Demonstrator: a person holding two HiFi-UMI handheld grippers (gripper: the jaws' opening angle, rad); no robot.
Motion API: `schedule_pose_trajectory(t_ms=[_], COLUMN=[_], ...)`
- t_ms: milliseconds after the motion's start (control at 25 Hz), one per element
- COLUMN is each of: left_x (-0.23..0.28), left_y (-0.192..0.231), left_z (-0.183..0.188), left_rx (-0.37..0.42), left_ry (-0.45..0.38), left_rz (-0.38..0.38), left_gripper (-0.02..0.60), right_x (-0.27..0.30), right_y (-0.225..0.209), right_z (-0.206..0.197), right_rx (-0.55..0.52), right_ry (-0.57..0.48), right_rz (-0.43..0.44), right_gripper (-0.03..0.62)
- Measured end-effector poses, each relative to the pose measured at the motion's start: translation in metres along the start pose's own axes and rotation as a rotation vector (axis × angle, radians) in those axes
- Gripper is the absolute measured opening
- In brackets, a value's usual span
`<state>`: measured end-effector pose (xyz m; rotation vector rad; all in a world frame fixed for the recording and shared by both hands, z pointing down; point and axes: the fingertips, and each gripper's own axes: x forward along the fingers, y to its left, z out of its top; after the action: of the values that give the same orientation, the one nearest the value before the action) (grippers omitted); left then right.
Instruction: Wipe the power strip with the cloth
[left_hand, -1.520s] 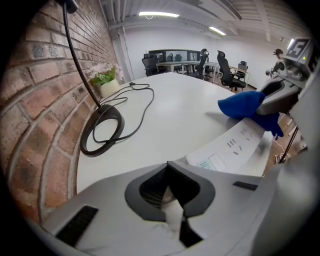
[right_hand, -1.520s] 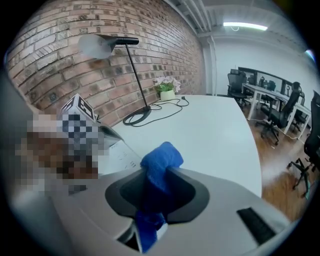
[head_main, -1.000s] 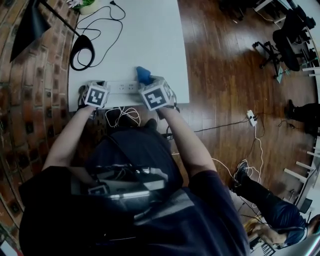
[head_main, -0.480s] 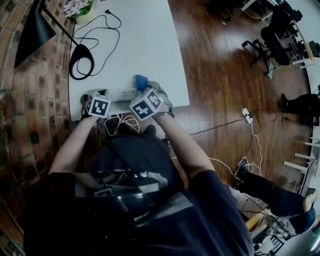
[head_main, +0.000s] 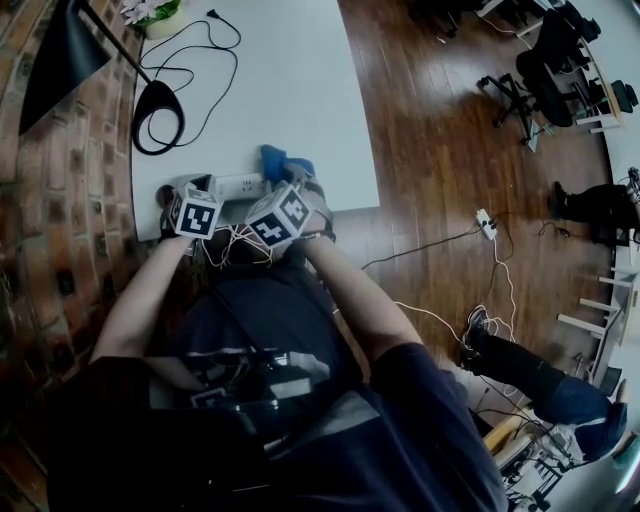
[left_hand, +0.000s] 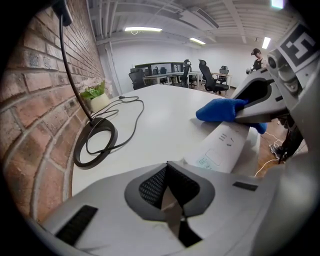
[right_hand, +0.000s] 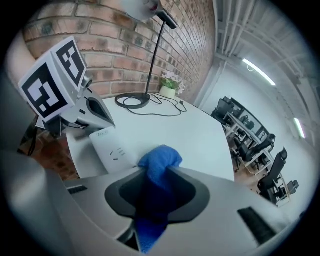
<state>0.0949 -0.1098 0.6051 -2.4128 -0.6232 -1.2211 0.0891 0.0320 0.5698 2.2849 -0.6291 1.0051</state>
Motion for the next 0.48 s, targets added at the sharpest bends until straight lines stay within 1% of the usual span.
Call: schedule_pose_trajectory(t_ms=[120,240,400,480], left_x=[-0.004,-0.007,-0.004,-0.005], left_y=[0.002,0.001,-0.003,-0.002], left_z=[0.007,0.007,0.005,0.004], left_rx=[0.002,-0.002,-0.014,-0.012], left_ry=[-0.027,-0.025,-0.028,-0.027], left_rz=[0.012,0.01,-0.018,-0.015], left_gripper=[0.011,0.011,0.012,0.014], right_x=[0.003,0.005,0.006,0.006], right_y=[0.017,0.034,0.049,0.058], right_z=[0.014,0.026,0.038,0.044], right_rx=[-0.027,-0.069,-0.073,-0.061], right_ry=[-0.025,-0.047,-0.077,-0.101], right_rz=[0.024,0.039,0.084,0.12], right_gripper=[0.097,0.097,0.097,0.098])
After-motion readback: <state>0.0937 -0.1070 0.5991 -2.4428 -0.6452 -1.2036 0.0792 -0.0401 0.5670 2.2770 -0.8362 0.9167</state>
